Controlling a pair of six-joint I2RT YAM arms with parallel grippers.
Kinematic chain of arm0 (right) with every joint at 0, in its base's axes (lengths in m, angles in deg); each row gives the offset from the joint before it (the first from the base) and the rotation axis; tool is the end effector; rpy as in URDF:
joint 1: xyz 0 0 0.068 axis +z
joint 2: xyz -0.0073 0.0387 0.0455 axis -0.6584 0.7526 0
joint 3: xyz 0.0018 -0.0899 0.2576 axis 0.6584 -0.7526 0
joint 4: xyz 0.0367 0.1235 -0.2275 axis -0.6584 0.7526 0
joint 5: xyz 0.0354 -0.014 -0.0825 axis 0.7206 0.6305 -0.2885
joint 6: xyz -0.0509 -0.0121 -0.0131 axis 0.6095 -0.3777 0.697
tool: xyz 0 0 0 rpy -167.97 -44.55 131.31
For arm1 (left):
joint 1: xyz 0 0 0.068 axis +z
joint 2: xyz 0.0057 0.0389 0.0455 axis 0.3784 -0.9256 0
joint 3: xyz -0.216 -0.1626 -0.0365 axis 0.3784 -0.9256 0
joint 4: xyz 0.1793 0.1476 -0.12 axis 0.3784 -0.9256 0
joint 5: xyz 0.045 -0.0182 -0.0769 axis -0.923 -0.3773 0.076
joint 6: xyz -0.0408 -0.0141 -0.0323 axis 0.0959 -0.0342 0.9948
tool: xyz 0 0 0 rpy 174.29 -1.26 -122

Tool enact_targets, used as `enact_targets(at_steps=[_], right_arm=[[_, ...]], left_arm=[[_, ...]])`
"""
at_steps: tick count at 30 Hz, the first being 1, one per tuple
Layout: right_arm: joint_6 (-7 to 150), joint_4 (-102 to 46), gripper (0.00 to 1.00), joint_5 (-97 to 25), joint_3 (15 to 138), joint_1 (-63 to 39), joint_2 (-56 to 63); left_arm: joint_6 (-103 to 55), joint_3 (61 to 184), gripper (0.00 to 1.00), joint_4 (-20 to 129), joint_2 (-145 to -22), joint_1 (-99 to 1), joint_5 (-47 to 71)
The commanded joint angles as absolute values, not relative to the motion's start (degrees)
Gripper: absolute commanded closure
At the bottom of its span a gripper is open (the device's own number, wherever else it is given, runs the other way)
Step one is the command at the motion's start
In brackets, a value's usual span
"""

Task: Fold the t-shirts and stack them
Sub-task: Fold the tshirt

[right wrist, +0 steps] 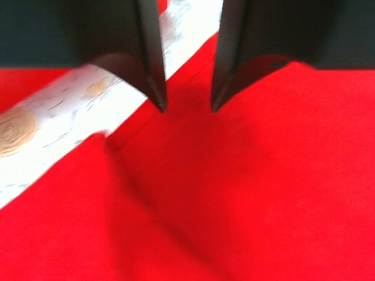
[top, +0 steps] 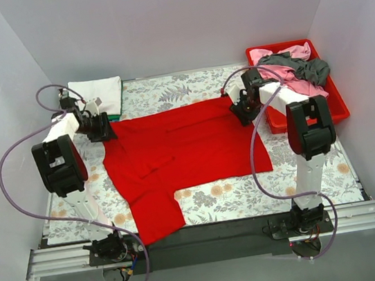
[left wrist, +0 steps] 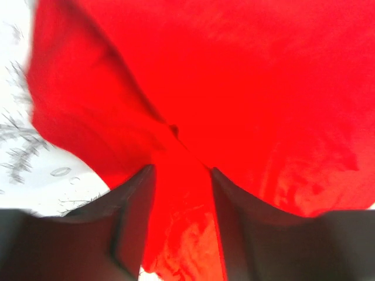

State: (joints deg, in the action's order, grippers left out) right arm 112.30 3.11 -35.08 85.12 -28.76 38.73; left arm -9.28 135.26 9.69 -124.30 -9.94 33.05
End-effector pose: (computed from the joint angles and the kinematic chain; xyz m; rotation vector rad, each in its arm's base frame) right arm 0.4136 0.0963 0.1749 -1.0912 2.4267 0.0697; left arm 0.4016 0.0698 0.1736 -0.8403 2.6979 -0.7788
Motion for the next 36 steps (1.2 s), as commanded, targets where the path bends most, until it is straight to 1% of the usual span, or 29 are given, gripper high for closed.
enact_targets(at_steps=[1, 2, 4, 5, 6, 7, 8, 10, 11, 13, 17, 21, 26, 31, 32, 36], right_arm=[[115.1, 11.7, 0.56, -27.3, 87.1, -27.7, 30.3], [115.9, 12.4, 0.53, -26.2, 86.4, -27.5, 27.0], [118.0, 15.2, 0.52, -24.9, 85.5, -27.4, 23.8], [118.9, 16.0, 0.52, -24.5, 83.9, -27.3, 20.7], [121.5, 17.4, 0.53, -24.3, 82.6, -27.2, 19.1], [123.2, 18.2, 0.53, -24.0, 81.2, -27.2, 17.4], [124.6, 19.1, 0.54, -24.4, 77.3, -27.2, 14.3], [129.1, 20.4, 0.57, -24.7, 73.4, -26.9, 11.4], [130.7, 20.8, 0.58, -25.8, 71.1, -26.5, 8.8], [134.4, 21.1, 0.59, -27.4, 64.0, -26.0, 6.3], [135.6, 20.2, 0.59, -31.6, 55.3, -23.2, 1.2], [136.2, 14.1, 0.59, -34.2, 48.6, -21.8, 0.3], [137.1, 10.5, 0.62, -35.8, 45.2, -21.5, 1.8], [138.6, 8.2, 0.62, -37.5, 42.6, -21.4, 2.1], [138.7, 8.1, 0.62, -37.6, 42.3, -21.4, 2.3], [139.0, 7.4, 0.62, -37.7, 41.0, -21.3, 2.2]], left_arm=[[-14.3, 140.9, 0.54, 5.8, -117.6, -9.0, 40.2], [-17.4, 141.1, 0.52, 3.1, -114.9, -9.1, 43.1], [-21.2, 140.8, 0.48, -0.7, -112.2, -9.1, 45.3], [-24.1, 140.2, 0.46, -5.6, -109.9, -9.1, 46.4], [-30.2, 139.3, 0.45, -8.3, -108.7, -9.3, 47.1], [-33.2, 138.2, 0.45, -10.6, -107.5, -9.5, 47.0], [-35.4, 134.3, 0.44, -13.9, -104.7, -9.8, 46.8], [-39.9, 129.0, 0.44, -15.0, -99.7, -9.9, 45.9], [-40.1, 124.4, 0.44, -14.5, -97.9, -10.5, 45.0], [-41.1, 119.8, 0.44, -14.0, -94.2, -11.4, 42.9], [-40.6, 111.0, 0.44, -11.7, -84.8, -17.4, 38.7], [-39.3, 105.3, 0.44, -10.8, -81.3, -21.0, 36.5], [-39.1, 103.7, 0.44, -11.1, -80.0, -21.4, 34.5], [-40.2, 103.2, 0.44, -12.1, -79.8, -21.4, 33.1], [-40.3, 102.7, 0.44, -12.0, -79.8, -23.3, 33.0], [-41.0, 100.7, 0.43, -11.4, -78.8, -24.7, 31.7]])
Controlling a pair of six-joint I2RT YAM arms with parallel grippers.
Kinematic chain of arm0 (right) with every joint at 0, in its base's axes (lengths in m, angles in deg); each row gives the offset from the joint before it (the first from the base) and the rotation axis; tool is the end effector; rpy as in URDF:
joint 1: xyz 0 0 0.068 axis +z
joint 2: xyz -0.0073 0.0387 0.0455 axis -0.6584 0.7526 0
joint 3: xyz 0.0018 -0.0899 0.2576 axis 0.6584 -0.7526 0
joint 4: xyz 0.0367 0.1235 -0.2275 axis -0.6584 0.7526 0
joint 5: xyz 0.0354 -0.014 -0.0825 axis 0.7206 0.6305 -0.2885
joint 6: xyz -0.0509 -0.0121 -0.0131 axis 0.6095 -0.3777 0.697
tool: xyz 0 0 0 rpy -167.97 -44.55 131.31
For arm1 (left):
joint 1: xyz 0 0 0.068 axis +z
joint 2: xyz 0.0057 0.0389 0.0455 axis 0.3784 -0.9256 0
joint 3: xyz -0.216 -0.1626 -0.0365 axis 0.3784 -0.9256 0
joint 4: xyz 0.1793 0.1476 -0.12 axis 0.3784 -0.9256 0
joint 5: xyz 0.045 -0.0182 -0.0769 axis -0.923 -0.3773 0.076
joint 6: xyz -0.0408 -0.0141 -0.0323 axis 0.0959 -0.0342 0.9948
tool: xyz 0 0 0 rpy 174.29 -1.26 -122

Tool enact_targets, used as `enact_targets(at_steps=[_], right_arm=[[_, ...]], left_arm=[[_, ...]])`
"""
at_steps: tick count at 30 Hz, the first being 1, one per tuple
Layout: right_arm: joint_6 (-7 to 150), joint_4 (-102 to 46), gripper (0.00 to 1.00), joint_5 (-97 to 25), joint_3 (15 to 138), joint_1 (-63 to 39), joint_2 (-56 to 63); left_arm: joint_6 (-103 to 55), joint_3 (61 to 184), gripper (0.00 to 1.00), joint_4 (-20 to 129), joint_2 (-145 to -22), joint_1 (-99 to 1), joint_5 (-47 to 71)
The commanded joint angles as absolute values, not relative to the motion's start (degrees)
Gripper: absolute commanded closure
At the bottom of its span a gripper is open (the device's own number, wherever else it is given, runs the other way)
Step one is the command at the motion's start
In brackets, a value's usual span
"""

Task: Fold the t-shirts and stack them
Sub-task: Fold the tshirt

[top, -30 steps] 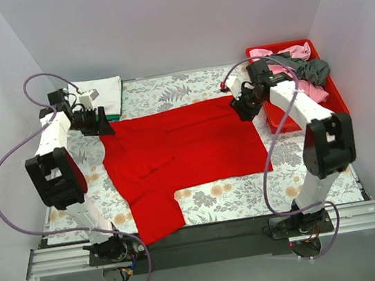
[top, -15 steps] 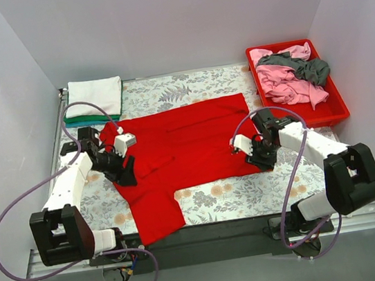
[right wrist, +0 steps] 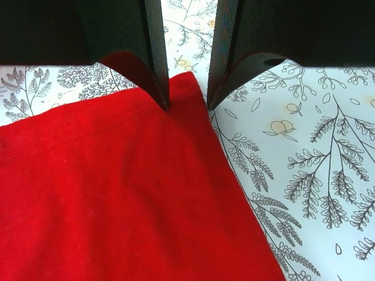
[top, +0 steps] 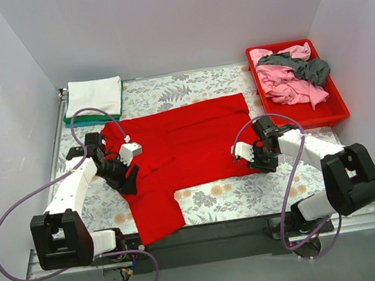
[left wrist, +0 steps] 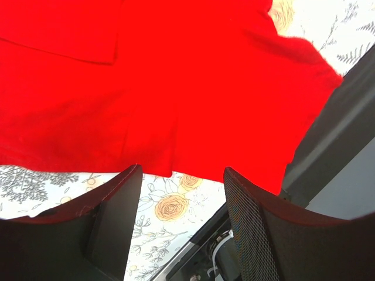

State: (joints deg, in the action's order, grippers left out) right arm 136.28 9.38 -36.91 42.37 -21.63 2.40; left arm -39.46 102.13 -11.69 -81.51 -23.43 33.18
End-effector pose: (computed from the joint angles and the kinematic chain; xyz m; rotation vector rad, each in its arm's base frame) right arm 0.2142 0.0803 0.1628 -1.8181 2.2303 0.0363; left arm 0.2031 -0.0217 0.2278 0.1547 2.9513 -0.7693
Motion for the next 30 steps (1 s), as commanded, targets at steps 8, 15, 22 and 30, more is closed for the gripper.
enact_targets(at_steps=[8, 15, 22, 30], right_arm=[[139.2, 5.1, 0.89, -39.0, 39.4, -21.1, 3.1], [138.2, 6.7, 0.99, -38.1, 41.6, -20.7, 3.7], [138.1, 6.7, 0.99, -38.9, 41.7, -20.8, 4.6], [138.0, 6.9, 0.99, -39.2, 42.0, -20.7, 5.1]], left_arm=[[-42.0, 95.5, 0.44, -8.6, -76.2, -32.2, 26.6], [-43.4, 89.9, 0.56, -4.4, -74.7, -38.6, 19.1], [-42.2, 88.9, 0.69, -3.8, -75.5, -41.7, 19.7], [-43.0, 88.5, 0.78, -4.4, -75.7, -43.2, 21.3]])
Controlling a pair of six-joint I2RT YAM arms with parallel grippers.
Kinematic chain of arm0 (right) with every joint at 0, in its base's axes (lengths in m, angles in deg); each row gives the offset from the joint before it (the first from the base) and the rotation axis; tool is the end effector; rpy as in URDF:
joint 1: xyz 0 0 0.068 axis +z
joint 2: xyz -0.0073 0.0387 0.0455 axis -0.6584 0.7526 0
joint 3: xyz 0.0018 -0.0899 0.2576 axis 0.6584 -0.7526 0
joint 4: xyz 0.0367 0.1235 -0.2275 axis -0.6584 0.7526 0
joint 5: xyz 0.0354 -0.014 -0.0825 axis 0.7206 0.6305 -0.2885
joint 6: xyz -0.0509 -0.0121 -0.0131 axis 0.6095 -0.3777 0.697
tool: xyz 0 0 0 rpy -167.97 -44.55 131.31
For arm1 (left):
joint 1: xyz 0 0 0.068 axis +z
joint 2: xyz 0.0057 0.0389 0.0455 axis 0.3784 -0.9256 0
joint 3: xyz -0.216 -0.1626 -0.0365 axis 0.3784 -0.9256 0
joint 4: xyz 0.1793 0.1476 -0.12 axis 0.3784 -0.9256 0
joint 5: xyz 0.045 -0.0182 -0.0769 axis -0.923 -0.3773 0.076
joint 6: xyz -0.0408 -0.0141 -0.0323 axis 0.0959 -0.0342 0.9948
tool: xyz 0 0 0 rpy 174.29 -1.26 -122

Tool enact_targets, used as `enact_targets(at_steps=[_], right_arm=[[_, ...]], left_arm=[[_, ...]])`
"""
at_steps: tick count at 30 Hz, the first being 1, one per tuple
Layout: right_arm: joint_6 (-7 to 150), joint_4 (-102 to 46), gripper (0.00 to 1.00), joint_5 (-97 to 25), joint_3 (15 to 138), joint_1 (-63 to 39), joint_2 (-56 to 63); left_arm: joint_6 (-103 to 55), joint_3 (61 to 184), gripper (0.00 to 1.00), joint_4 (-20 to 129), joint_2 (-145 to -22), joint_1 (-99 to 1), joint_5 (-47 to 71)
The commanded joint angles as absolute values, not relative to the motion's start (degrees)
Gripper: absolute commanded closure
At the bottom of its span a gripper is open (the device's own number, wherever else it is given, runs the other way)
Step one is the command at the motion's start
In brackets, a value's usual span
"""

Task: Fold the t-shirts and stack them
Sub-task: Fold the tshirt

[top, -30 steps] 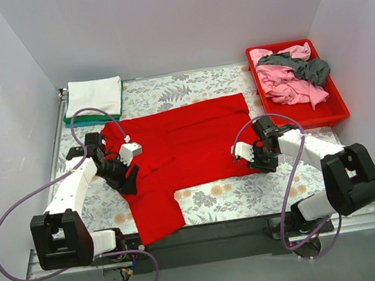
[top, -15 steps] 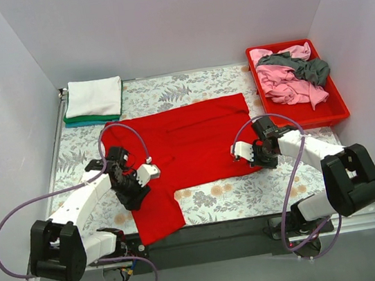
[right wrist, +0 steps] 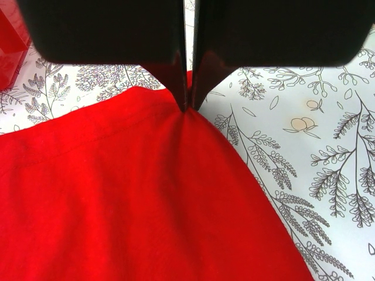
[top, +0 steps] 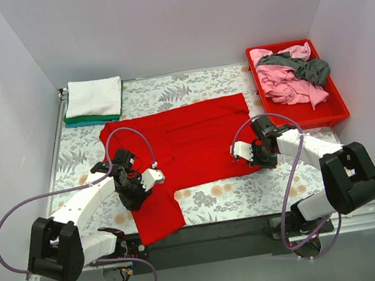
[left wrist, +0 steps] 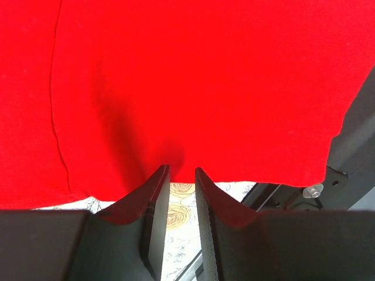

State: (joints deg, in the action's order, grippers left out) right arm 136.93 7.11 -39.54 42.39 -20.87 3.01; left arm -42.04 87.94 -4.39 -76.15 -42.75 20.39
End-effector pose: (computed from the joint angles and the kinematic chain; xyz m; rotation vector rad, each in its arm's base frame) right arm 0.2182 0.0833 0.1615 -1.8321 2.2022 -0.0398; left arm 0.1551 -0.0689 0.1785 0.7257 3.0057 -0.4548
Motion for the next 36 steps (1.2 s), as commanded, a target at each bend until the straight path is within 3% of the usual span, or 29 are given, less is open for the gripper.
enact_targets(at_steps=[1, 8, 18, 22, 30, 34, 36], right_arm=[[138.0, 6.8, 0.99, -39.2, 42.1, -20.7, 5.2], [138.0, 7.5, 0.99, -39.2, 42.7, -20.7, 5.5], [138.1, 8.9, 0.99, -38.9, 44.2, -20.7, 5.7], [137.7, 9.1, 0.99, -39.0, 44.6, -20.8, 5.8], [137.2, 9.4, 0.99, -39.2, 44.9, -20.7, 6.2], [137.2, 10.1, 0.99, -39.3, 45.5, -20.7, 6.0], [137.2, 10.7, 0.99, -38.7, 46.4, -20.7, 5.6]], left_arm=[[-43.0, 88.4, 0.78, -4.5, -76.2, -43.3, 21.0], [-41.2, 86.3, 0.6, 0.7, -79.5, -43.5, 13.9], [-42.7, 84.8, 0.55, 2.7, -84.4, -46.8, 8.5], [-39.5, 80.6, 0.63, 8.3, -84.6, -52.1, 1.1], [-36.5, 77.3, 0.74, 13.0, -85.3, -54.8, -0.3], [-36.6, 78.2, 1.0, 12.0, -84.4, -55.1, 1.0], [-36.6, 79.9, 1.0, 9.6, -81.9, -55.1, 2.3]])
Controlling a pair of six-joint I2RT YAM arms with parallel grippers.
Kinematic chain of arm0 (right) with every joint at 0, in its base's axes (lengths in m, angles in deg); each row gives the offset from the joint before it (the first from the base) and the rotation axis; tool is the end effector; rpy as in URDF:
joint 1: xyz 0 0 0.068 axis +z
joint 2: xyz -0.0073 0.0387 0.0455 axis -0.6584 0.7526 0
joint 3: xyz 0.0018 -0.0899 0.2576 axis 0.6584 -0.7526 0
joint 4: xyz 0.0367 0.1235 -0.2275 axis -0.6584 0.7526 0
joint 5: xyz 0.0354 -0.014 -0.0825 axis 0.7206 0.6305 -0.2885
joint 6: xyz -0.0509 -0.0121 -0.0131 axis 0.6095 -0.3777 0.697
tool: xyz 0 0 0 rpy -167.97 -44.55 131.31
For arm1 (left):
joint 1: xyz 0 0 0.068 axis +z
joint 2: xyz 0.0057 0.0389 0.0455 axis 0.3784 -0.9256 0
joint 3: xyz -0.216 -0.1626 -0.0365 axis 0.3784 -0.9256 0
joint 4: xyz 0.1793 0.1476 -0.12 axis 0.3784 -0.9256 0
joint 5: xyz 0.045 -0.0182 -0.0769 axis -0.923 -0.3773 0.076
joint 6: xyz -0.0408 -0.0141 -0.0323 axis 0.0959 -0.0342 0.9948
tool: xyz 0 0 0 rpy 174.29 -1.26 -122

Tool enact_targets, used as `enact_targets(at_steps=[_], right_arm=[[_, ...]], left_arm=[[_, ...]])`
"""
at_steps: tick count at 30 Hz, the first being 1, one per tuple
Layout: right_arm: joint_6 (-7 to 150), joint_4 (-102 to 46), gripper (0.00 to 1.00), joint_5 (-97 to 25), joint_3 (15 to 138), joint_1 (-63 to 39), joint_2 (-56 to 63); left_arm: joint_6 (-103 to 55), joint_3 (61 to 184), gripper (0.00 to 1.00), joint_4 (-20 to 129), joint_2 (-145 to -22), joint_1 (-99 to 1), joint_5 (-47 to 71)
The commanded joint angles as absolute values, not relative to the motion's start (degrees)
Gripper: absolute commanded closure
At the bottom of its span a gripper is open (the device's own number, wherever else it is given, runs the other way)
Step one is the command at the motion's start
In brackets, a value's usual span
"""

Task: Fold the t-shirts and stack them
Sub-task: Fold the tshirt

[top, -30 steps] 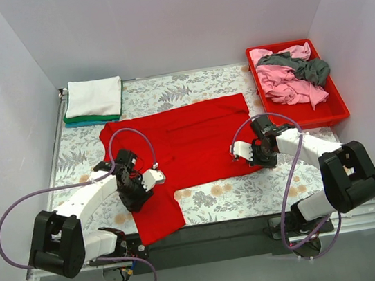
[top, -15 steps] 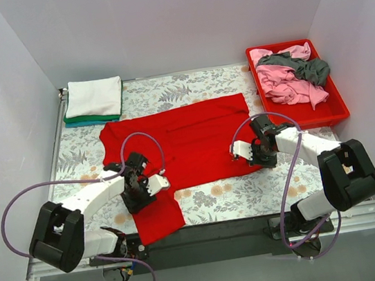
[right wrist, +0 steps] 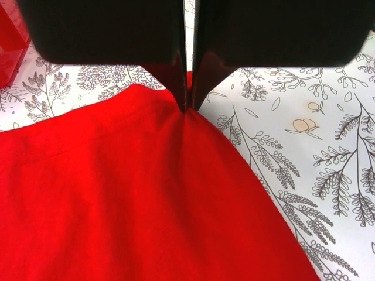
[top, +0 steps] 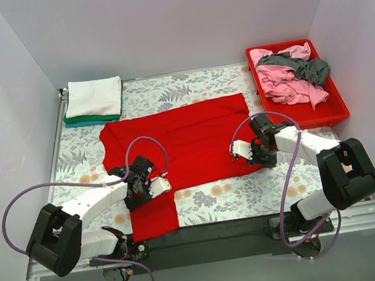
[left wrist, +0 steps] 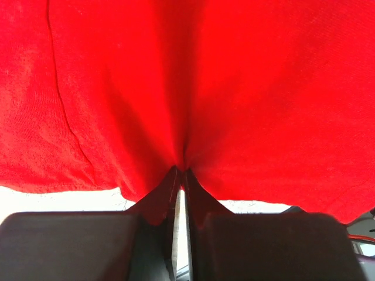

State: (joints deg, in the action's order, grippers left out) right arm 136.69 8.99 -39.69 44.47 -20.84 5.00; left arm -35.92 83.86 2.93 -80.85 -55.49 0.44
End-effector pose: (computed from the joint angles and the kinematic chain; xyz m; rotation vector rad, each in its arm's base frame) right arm 0.2237 0.0854 0.1624 -1.8460 2.2302 -0.0278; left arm 0.1460 -0.0932 0.1482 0.8868 2.9673 0.0774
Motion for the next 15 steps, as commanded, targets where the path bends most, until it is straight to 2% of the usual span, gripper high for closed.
enact_targets(at_steps=[1, 5, 15], right_arm=[[137.2, 11.4, 0.99, -38.5, 46.6, -20.7, 5.1], [138.2, 12.7, 0.99, -37.9, 46.6, -20.7, 2.6], [139.4, 18.0, 0.99, -37.0, 44.3, -20.6, -6.1]], left_arm=[[-36.6, 81.6, 1.0, 5.6, -80.7, -55.0, 3.3], [-34.3, 89.2, 1.0, -3.2, -76.2, -54.9, 8.4], [-32.0, 93.5, 1.0, -14.3, -67.1, -54.8, 10.9]])
